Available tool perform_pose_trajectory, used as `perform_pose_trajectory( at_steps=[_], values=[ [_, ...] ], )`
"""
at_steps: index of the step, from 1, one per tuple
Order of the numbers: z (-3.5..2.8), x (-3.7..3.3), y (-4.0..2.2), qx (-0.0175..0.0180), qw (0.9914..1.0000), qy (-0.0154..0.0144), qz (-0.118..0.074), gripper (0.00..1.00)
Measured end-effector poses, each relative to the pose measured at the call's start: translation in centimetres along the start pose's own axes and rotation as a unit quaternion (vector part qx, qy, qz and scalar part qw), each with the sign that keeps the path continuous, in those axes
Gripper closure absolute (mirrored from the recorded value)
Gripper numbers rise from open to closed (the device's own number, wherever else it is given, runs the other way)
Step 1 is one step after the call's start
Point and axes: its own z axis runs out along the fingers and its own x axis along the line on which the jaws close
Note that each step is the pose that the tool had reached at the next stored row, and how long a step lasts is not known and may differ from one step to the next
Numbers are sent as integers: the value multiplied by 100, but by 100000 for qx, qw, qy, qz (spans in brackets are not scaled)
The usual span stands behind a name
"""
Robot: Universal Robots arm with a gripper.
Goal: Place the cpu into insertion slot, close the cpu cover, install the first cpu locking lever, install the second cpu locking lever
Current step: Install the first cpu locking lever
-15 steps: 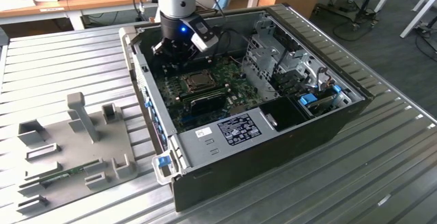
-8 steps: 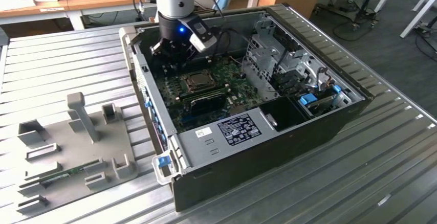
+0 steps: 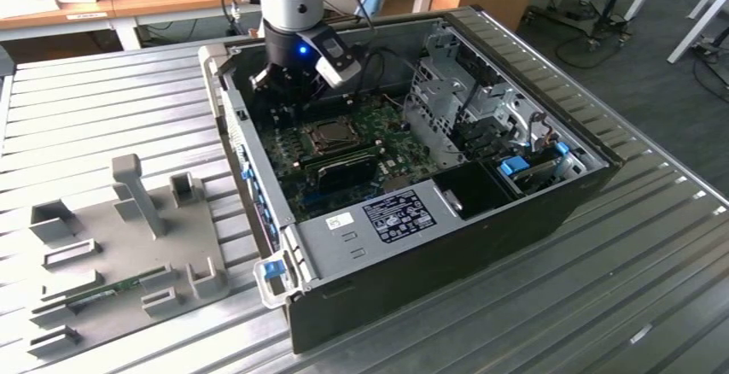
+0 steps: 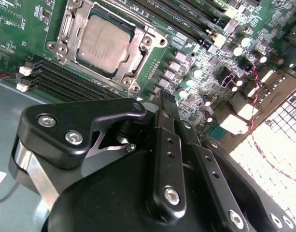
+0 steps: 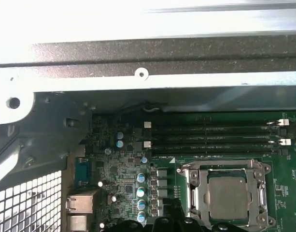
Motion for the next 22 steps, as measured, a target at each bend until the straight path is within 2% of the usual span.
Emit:
perform_pose_trajectory(
  at_steps=[5,13,18,22],
  values=[
    [-5,22,5,-12,100000,-255,-24,89],
    [-4,57,48,-29,99999,-493,-6,89],
    [0,69,87,-319,99997,-628,58,89],
    [1,81,118,-414,99997,-694,198,89]
  ],
)
